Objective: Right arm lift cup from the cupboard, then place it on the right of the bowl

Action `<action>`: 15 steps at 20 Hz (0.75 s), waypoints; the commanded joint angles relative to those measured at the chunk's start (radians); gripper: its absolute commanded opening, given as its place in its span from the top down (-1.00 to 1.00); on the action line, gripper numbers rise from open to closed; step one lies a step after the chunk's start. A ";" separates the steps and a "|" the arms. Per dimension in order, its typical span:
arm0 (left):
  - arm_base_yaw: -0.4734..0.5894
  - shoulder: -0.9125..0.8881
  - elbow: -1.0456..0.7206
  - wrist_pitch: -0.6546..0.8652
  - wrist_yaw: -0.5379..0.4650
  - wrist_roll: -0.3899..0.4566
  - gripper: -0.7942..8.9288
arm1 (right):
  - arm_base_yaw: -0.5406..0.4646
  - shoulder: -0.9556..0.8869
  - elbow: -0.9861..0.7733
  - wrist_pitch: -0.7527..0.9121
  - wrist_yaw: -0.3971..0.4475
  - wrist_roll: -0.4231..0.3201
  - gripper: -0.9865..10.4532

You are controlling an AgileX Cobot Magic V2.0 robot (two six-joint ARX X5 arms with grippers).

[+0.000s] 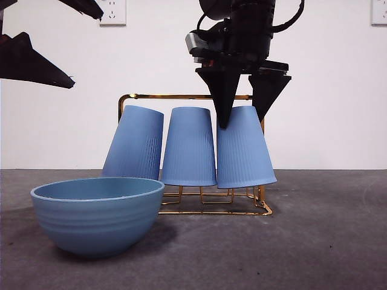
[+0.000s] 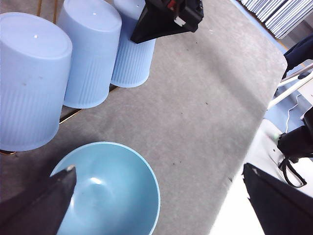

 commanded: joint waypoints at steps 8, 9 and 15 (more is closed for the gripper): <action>-0.005 0.009 0.022 0.010 0.007 0.005 -0.38 | 0.009 -0.006 0.043 0.009 0.011 0.035 0.39; -0.005 0.009 0.022 0.010 0.007 0.005 -0.38 | 0.009 -0.018 0.048 0.008 0.010 0.037 0.39; -0.013 0.009 0.022 0.010 0.007 0.002 -0.38 | 0.009 -0.121 0.049 0.003 0.006 0.045 0.39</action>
